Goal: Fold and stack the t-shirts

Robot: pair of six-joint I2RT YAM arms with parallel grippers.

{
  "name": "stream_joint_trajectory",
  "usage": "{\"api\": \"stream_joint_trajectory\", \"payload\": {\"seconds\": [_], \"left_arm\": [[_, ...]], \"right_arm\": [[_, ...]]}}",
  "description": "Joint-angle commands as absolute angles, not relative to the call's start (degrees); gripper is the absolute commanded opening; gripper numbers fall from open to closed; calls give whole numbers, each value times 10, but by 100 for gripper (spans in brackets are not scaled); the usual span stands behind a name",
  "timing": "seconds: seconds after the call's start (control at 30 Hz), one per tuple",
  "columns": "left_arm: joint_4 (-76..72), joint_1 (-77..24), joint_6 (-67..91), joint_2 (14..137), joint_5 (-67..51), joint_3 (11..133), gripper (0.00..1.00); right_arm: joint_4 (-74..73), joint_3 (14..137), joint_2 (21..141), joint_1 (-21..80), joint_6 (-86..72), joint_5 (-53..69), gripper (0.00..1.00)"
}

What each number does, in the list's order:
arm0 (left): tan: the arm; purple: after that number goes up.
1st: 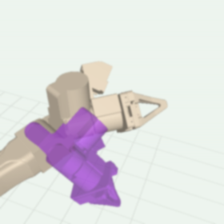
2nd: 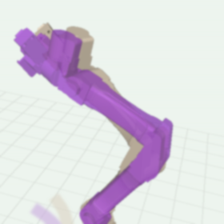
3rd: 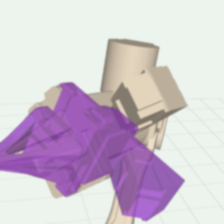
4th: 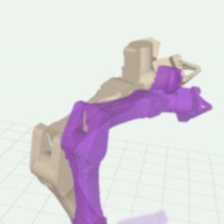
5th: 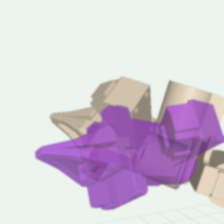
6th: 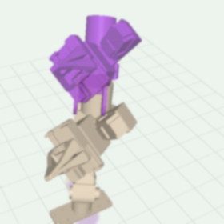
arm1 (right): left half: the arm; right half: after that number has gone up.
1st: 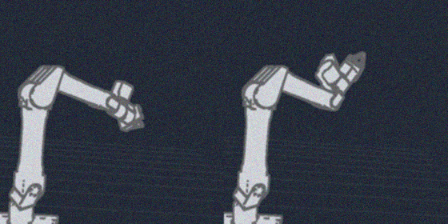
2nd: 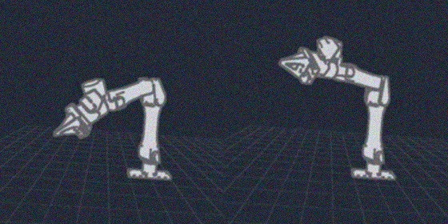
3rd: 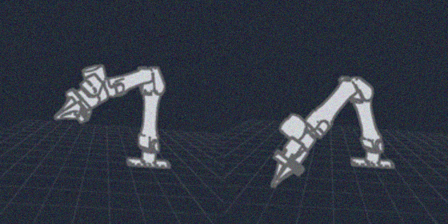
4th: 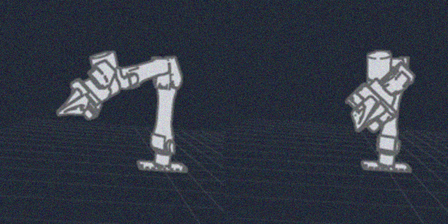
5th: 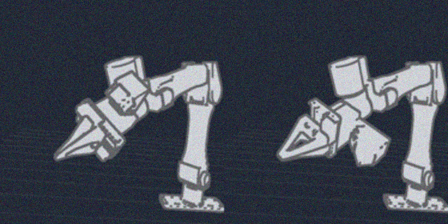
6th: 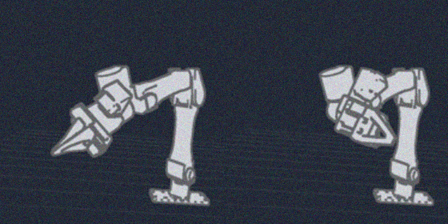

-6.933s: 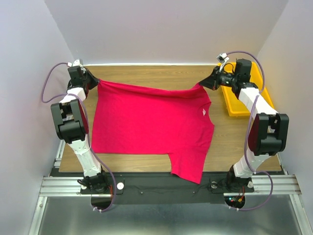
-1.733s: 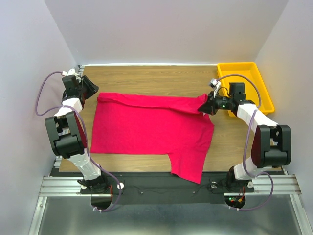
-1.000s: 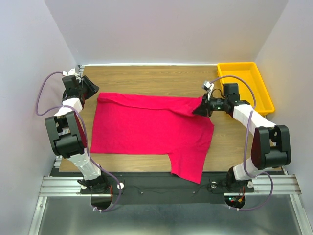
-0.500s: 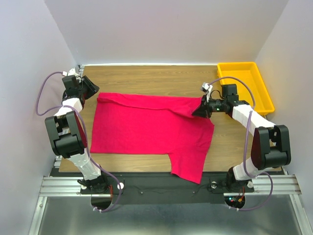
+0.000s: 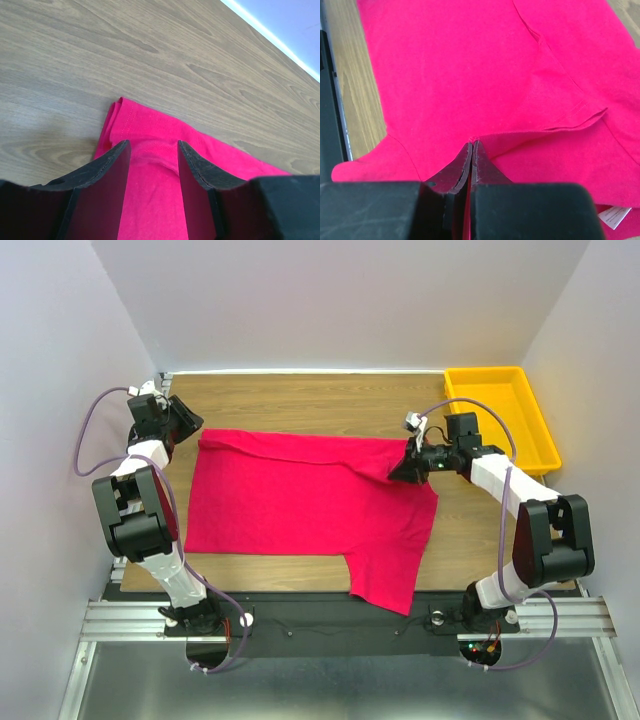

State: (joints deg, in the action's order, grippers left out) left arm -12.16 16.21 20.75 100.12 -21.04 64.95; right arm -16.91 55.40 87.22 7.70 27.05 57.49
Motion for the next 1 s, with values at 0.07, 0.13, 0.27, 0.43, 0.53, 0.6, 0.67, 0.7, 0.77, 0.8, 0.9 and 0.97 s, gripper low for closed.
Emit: {"api": "stream_joint_trajectory", "payload": {"seconds": [0.07,0.13,0.27,0.43,0.53,0.6,0.67,0.7,0.77,0.8,0.9,0.97], "left_arm": [[-130,161,197,999,-221,649,53],[-129,160,196,998,-221,650,53],[-128,161,195,995,-220,649,53],[-127,160,197,976,-216,648,53],[-127,161,200,955,-214,643,54],[-130,161,203,933,-217,635,54],[-133,161,203,919,-217,627,54],[-134,161,201,904,-216,619,54],[-135,161,201,886,-214,613,54],[-135,161,201,882,-212,606,54],[-135,161,198,872,-209,599,54],[-134,161,196,870,-207,592,54]], "right_arm": [[-172,549,854,82,283,566,4],[-175,546,847,81,288,563,11],[-206,545,808,81,326,547,43],[-223,595,753,63,299,482,69],[-206,633,805,35,226,440,68],[-188,659,864,27,167,396,65],[-171,678,897,25,107,366,55],[-166,702,932,25,91,335,52],[-166,734,965,25,43,295,41],[-166,747,978,25,28,252,41],[-167,784,1023,25,-24,180,40],[-164,790,1041,25,-43,152,40]]}}
